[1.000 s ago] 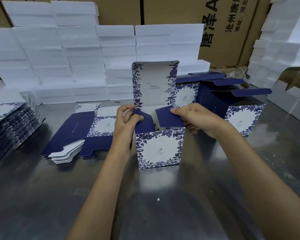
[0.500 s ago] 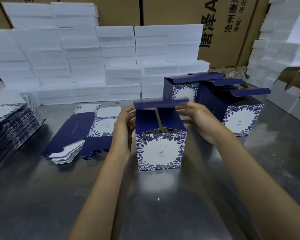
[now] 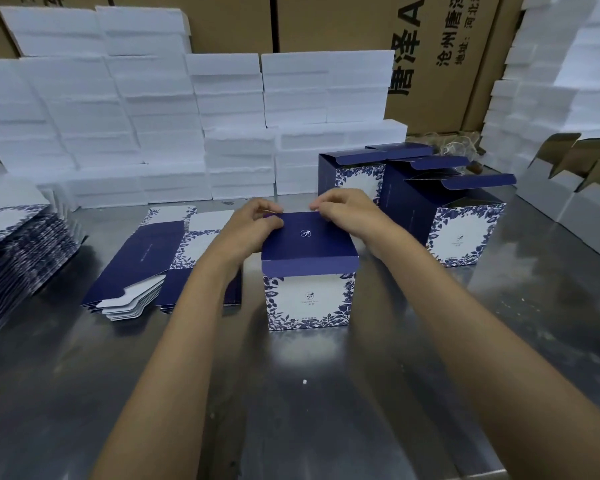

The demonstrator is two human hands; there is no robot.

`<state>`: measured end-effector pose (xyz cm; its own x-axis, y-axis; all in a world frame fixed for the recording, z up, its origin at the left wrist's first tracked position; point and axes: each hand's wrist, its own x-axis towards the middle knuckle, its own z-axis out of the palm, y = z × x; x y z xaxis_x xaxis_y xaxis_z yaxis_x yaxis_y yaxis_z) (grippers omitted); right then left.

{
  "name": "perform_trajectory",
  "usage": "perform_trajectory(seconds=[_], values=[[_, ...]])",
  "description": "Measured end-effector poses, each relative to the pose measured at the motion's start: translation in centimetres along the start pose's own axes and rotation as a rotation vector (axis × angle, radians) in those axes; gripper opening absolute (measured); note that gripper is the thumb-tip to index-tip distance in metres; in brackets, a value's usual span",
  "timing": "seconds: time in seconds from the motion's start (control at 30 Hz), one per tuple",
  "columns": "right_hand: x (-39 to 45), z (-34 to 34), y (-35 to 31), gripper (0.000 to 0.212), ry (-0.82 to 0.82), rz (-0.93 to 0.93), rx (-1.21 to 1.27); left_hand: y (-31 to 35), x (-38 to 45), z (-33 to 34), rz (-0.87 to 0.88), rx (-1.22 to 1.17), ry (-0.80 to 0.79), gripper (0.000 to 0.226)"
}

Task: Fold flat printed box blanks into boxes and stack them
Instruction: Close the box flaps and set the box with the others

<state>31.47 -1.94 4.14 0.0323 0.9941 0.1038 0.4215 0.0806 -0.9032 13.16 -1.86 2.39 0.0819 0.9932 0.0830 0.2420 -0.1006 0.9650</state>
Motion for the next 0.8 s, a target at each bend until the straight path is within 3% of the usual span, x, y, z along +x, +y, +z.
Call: perform_trajectory(seconds=[0.1,0.27,0.37,0.57,0.67,0.8], values=[[0.3,1.0,-0.3,0.026,-0.020,0.038,-0.051,1.7,0.8,1.3,-0.065,0.141,0.033,0.015],[0.4,1.4,0.3,0.017,0.004,0.020,-0.042,1.9,0.6,2.8,-0.087,0.099,0.071,0.021],[0.4,1.3,0.3,0.028,0.005,-0.020,-0.059,1.9,0.6,2.7,-0.067,0.096,0.071,0.013],[-0.3,1.1,0.3,0.017,0.026,0.040,-0.032,1.7,0.9,2.6,-0.104,0.203,0.127,0.017],[-0.5,1.2,-0.3,0.023,-0.007,0.032,-0.167,1.6,1.3,2.7,-0.121,0.275,0.118,0.030],[-0.7,1.1,-0.3,0.034,-0.002,0.052,-0.107,1.3,1.6,2.6,-0.097,0.356,0.118,0.033]])
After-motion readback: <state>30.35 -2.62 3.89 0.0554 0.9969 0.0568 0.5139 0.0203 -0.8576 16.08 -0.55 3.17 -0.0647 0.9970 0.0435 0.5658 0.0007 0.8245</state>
